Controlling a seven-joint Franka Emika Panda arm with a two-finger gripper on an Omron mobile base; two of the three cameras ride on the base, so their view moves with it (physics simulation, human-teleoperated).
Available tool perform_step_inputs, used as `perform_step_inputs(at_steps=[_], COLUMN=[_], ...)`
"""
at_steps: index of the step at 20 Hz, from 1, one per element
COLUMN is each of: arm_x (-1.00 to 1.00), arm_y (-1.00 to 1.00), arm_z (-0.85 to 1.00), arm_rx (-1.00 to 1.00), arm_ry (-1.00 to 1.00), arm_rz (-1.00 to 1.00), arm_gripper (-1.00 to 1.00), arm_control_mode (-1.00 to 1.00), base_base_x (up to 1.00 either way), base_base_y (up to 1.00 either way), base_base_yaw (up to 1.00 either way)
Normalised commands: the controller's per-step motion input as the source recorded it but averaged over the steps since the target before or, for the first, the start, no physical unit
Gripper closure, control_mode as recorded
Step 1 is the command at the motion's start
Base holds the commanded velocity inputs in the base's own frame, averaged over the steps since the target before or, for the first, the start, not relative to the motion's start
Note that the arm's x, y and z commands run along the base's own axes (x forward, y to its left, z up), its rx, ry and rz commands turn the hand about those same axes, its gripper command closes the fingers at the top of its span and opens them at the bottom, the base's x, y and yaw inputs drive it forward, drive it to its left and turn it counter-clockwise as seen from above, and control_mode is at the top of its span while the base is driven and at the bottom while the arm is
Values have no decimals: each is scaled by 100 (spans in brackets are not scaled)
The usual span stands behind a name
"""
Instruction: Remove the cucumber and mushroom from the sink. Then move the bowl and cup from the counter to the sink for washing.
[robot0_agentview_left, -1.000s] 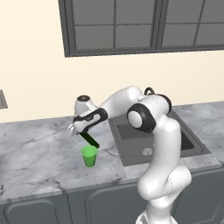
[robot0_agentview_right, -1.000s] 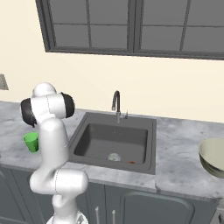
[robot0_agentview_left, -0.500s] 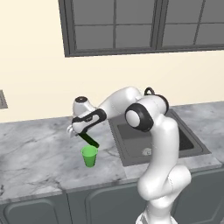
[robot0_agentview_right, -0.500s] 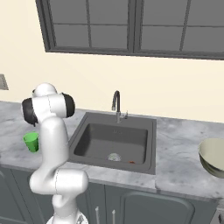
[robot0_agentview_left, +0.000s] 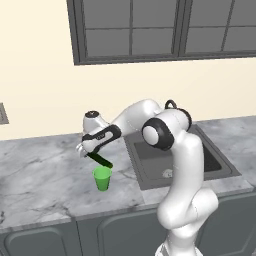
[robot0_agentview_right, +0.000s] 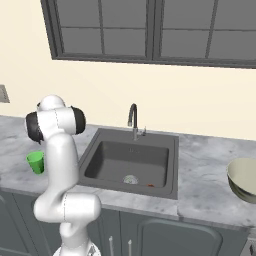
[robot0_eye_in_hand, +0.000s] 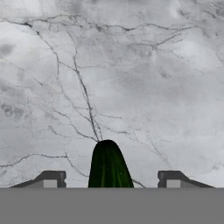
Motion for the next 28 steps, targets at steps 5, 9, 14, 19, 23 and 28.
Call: perform_step_inputs(at_steps=[5,9,14,19,23,28], arm_x=[0,-8,-16,-21,-22,-19], arm_y=[-1,-15,-28,-33,-37,-39], arm_z=[5,22,26,21,19,14], arm_rx=[0,0,0,3,5,4], arm_ry=[0,0,0,-5,-5,-1], arm_rz=[-4,-9,-13,-10,-6,-4], arm_gripper=[-100,-100,-100,-100,-100,-100], arm_control_mode=[-100,-100,-100,-100,-100,-100], base_base_x=[0,0,0,0,0,0], base_base_y=[0,0,0,0,0,0], base_base_yaw=[0,0,0,0,0,0])
